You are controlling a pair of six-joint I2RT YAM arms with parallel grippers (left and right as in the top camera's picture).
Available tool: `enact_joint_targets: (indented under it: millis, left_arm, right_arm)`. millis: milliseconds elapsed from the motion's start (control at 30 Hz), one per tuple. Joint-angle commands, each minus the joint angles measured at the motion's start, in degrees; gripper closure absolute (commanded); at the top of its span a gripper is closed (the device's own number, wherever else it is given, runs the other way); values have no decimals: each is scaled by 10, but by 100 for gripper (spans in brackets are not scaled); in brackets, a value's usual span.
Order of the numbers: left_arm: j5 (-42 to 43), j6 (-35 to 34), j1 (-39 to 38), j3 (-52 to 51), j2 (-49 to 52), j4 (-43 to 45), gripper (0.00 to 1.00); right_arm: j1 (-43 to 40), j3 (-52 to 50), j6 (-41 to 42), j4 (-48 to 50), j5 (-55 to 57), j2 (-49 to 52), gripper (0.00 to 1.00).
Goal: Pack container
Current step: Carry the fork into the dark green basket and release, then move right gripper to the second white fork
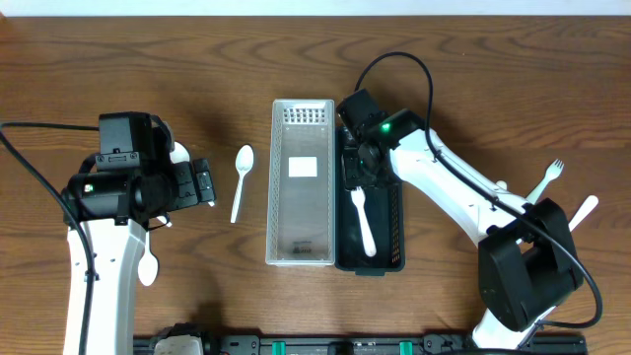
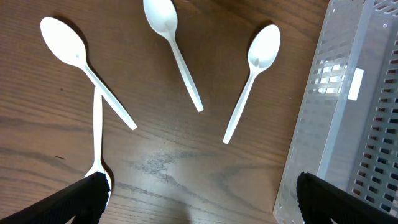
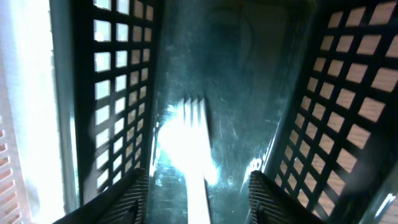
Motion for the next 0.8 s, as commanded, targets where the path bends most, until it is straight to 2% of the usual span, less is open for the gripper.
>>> enact_joint_targets:
  millis: [0, 200, 367, 500, 633, 700, 767]
  left_arm:
    - [-7, -3, 3, 5, 3, -1, 2]
    - [-7, -3, 3, 5, 3, -2, 2]
    - [-7, -3, 3, 5, 3, -2, 2]
    - [-7, -3, 3, 5, 3, -1, 2]
    - [-7, -3, 3, 5, 3, -1, 2]
    - [-7, -3, 3, 5, 3, -1, 2]
    - [-7, -3, 3, 5, 3, -1, 2]
  right_arm:
    - [-3, 38, -23, -15, 5, -28, 43]
    - [-71, 108, -28, -93, 54, -129, 41]
    - [-204, 103, -28, -162, 81, -227, 39]
    - [-328, 58, -34, -204, 77, -258, 35]
    - [-399, -28, -46, -190, 67, -257, 34]
    - [-420, -91, -48, -154, 67, -257, 28]
    - [-434, -154, -48, -106, 67, -257, 13]
